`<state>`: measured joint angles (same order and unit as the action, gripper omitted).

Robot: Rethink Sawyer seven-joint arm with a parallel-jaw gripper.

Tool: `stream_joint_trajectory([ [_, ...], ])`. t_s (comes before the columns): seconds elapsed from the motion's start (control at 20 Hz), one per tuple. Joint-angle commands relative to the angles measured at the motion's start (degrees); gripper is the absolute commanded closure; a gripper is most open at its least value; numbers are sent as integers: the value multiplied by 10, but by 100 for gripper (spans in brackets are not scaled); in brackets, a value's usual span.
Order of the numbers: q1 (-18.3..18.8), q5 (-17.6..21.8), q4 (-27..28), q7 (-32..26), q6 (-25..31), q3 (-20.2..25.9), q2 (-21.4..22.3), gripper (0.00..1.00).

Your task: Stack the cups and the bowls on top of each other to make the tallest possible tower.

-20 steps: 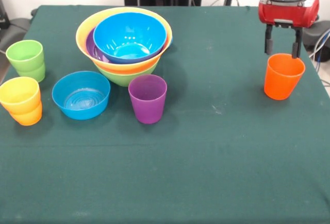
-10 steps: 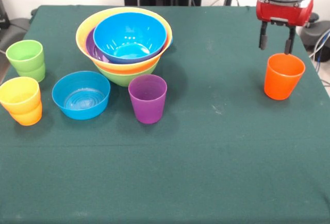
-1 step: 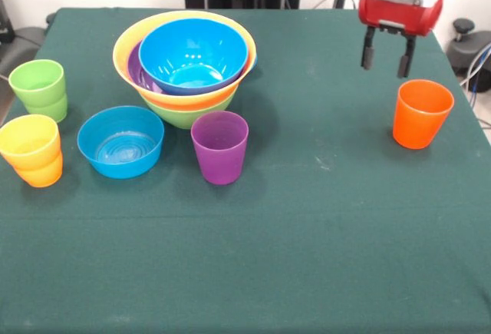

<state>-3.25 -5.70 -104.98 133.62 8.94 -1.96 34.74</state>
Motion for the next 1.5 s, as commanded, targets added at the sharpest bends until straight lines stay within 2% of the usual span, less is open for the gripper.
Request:
stream_joint_trajectory([
  [0.05,-12,30,-13,20,85,-19,-16,0],
  [0.65,-50,29,3,31,35,-53,-80,0],
  [0.7,-50,30,1,33,17,-51,-83,0],
  [0.85,-21,41,-22,41,-67,-7,-82,0],
  [0.9,-18,43,-25,43,-77,-1,-82,0],
  [1.25,-29,30,-24,53,-73,9,-79,0],
  [1.5,-27,15,-36,59,-48,28,-46,0],
])
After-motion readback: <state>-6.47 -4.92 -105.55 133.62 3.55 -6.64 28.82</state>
